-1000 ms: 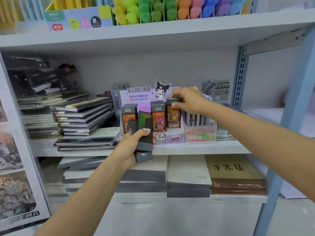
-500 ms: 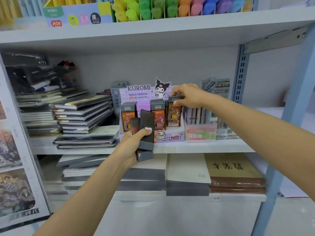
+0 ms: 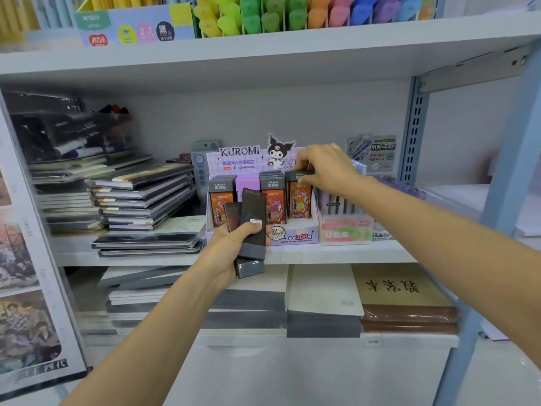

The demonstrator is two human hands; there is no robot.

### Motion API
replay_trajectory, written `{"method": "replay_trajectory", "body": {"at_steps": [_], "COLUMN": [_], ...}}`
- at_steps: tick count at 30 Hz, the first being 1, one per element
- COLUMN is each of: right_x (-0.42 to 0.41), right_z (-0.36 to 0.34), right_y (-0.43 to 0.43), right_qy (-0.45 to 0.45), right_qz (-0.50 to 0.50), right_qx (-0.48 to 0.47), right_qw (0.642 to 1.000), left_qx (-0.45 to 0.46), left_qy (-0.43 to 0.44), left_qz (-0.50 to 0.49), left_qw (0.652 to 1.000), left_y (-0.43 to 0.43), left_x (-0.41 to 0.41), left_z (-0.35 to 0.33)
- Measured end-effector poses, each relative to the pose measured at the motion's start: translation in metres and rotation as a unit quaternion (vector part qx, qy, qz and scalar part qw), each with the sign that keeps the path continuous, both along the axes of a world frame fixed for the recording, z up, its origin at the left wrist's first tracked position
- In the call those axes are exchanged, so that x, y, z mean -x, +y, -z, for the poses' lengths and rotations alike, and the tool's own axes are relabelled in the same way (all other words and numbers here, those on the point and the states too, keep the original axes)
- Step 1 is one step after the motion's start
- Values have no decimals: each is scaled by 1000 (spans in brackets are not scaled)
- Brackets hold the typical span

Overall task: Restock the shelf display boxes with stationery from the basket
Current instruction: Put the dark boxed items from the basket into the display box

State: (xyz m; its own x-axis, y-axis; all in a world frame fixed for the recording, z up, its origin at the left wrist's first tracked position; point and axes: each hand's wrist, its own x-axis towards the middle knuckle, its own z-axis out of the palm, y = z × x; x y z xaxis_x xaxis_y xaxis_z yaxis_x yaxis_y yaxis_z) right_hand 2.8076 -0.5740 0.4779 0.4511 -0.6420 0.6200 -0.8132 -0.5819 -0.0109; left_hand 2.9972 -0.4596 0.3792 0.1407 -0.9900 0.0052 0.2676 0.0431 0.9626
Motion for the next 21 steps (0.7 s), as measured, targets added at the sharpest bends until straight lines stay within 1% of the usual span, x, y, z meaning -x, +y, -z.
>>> {"method": "replay_trajectory", "body": {"at_steps": [5, 9, 12, 14, 16, 18, 19, 20, 21], "right_x": [-13, -8, -4, -1, 2, 3, 2, 0, -1], "right_z": [1, 4, -1, -6, -10, -12, -12, -11, -9], "right_y": [1, 2, 7, 15, 26, 43, 52, 61, 68], "right_qy": [21, 20, 26, 18, -46, -138, -158, -150, -123], "right_qz": [-13, 25, 32, 25, -18, -116, -164, -197, -214], "right_qx": [39, 32, 18, 25, 27, -30, -79, -128, -166], "right_qw": [999, 999, 999, 999, 998, 983, 971, 960, 955], "left_qx": [-1, -4, -3, 3, 12, 16, 16, 16, 18], "left_qy": [-3, -9, -16, -24, -33, -40, -42, -42, -42], "left_qz": [-3, 0, 3, -1, 5, 17, 18, 17, 21], "left_qw": [1000, 1000, 1000, 1000, 999, 999, 999, 999, 999], "left_y": [0, 5, 9, 11, 14, 17, 18, 20, 21], "left_x": [0, 3, 3, 3, 3, 5, 7, 10, 12], "left_z": [1, -3, -6, -9, -13, -17, -18, -20, -22]}}
